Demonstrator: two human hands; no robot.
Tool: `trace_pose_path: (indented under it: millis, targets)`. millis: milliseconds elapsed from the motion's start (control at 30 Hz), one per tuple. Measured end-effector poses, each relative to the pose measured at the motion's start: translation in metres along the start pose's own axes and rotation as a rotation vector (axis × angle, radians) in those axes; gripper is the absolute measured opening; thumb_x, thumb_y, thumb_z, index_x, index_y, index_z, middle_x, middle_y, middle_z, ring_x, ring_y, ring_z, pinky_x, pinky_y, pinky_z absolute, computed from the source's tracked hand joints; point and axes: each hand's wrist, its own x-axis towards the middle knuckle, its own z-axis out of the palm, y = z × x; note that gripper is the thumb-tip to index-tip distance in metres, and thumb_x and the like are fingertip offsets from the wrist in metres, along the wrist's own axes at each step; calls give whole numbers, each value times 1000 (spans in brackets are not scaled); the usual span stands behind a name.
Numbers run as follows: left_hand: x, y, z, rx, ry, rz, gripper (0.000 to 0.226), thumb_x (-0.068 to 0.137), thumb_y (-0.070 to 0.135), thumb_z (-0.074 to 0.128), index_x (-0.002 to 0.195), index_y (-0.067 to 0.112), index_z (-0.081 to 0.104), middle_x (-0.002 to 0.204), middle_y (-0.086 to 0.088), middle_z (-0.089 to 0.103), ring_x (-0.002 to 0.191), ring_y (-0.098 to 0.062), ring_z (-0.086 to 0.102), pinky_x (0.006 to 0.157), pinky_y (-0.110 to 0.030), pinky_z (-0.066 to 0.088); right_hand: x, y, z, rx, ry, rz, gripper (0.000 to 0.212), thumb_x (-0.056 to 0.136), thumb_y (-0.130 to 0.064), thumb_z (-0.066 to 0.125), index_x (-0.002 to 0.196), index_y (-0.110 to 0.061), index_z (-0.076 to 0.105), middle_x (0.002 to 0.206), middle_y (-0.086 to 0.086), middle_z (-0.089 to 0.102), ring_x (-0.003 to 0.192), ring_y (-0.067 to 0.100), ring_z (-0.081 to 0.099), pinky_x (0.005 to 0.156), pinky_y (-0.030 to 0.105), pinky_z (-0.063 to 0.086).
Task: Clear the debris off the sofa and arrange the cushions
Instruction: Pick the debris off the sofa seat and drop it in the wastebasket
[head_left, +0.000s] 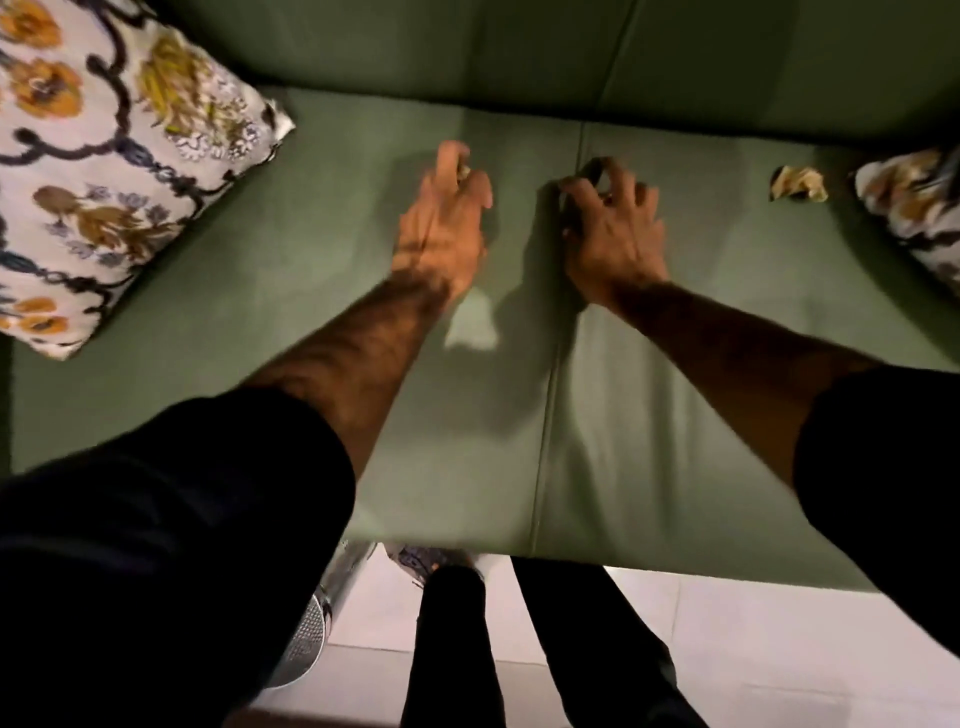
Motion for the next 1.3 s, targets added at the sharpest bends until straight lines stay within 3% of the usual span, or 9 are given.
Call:
trace_pose_path:
  millis: [133, 267, 467, 600, 900, 967, 1067, 1200, 1300]
  targets:
    - [16, 9, 3, 95, -56, 22, 23, 80, 8, 51, 101, 17, 56, 141, -8, 43, 121, -33, 46, 85, -46, 48, 3, 18, 6, 248, 70, -71, 31, 97, -19, 48, 126, -19, 58, 138, 9, 44, 121, 29, 46, 106, 45, 44]
    - [20, 15, 11, 40, 19, 12, 15, 82, 20, 42, 92, 19, 53, 111, -5, 56, 108, -29, 53, 84, -42, 43, -12, 51, 3, 256, 57, -150, 24, 99, -28, 49, 114, -20, 65, 116, 7, 55, 102, 22, 56, 87, 31, 47]
    - [15, 27, 25, -27, 17, 0, 20, 86, 7, 42, 88, 18, 59, 114, -9, 49, 105, -33, 52, 82, -41, 46, -17, 120, -25, 158, 259, 82, 28, 99, -35, 47, 118, -27, 66, 127, 5, 58, 119, 28, 49, 100, 42, 41]
    - [14, 44, 36, -80, 41, -53, 21, 86, 9, 44, 89, 18, 63, 114, -8, 49, 102, -31, 56, 80, -40, 48, 3, 159, -47, 93, 320, 232, 26, 94, -42, 53, 112, -32, 69, 149, 4, 40, 140, 29, 33, 113, 47, 32]
    - [-44, 47, 55, -253, 85, -134, 21, 84, 7, 49, 89, 20, 65, 104, 9, 48, 88, -23, 59, 75, -30, 42, -15, 139, -15, 333, 320, 363, 26, 97, -28, 55, 114, -15, 70, 128, 9, 61, 118, 24, 56, 105, 29, 42]
    - [-77, 46, 60, -311, 66, -156, 18, 86, 6, 52, 90, 18, 65, 99, 14, 47, 82, -14, 57, 74, -22, 37, -44, 114, 1, 369, 350, 337, 28, 97, -26, 55, 113, -12, 73, 120, 10, 65, 111, 24, 60, 100, 26, 42]
    - [-143, 33, 63, -375, -33, -238, 15, 94, 12, 50, 97, 18, 64, 103, 10, 54, 78, 1, 52, 71, -26, 51, -95, 58, 32, 421, 247, 204, 25, 96, -24, 57, 113, -15, 74, 118, 10, 66, 109, 25, 63, 99, 26, 43]
    - [-239, 4, 71, -351, -23, -411, 10, 91, 18, 57, 92, 17, 67, 119, -4, 57, 95, -27, 63, 79, -34, 48, -172, -25, 78, 417, 101, -107, 18, 89, -9, 68, 103, -15, 78, 112, 11, 72, 103, 29, 68, 95, 28, 45]
    - [-311, -34, 71, -420, 22, -661, 10, 90, 20, 55, 96, 17, 63, 114, 8, 53, 94, -24, 63, 74, -29, 45, -226, -88, 115, 379, -64, -334, 21, 85, -4, 71, 102, -13, 79, 111, 11, 74, 103, 30, 69, 96, 29, 45]
